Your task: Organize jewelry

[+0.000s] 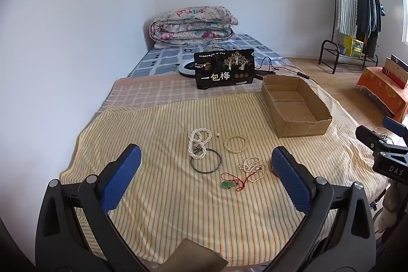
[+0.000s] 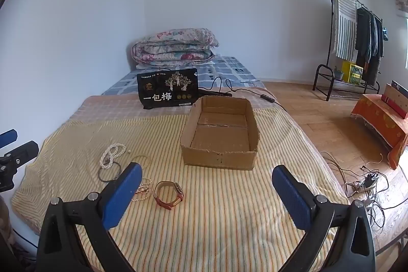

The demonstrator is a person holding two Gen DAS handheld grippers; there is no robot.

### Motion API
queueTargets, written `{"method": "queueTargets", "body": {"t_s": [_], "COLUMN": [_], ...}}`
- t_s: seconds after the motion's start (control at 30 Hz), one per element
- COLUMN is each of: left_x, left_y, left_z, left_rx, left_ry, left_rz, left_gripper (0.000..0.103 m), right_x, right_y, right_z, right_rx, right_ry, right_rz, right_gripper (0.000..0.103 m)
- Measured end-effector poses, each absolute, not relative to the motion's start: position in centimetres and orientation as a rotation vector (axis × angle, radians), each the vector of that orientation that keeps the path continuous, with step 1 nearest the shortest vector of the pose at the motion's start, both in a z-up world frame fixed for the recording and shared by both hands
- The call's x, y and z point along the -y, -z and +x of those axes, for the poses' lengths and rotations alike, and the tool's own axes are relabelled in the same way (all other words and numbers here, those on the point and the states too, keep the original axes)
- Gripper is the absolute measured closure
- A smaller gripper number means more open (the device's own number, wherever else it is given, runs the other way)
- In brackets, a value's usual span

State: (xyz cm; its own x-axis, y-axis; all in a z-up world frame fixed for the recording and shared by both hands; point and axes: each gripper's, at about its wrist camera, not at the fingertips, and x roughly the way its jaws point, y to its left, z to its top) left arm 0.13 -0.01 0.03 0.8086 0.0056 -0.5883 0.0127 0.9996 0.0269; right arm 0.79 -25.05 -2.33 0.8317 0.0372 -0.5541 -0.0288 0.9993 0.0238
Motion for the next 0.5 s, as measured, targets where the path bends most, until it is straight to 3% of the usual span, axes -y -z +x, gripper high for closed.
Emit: {"method": "queueTargets", "body": {"t_s": [0.5], "left_x": [0.01], "left_y": [-0.44], "left_z": [-0.36], "left_rx": [-0.594], "left_ry": [-0.006], "left_rz": [0.041], "left_gripper": [0.0], "right_x": [24.43], "right_y": [2.02], "right_z": [0.14], "right_rx": [-0.568], "right_ry": [-0.028], "right_rz": [-0.018], "right_gripper": [0.0]}}
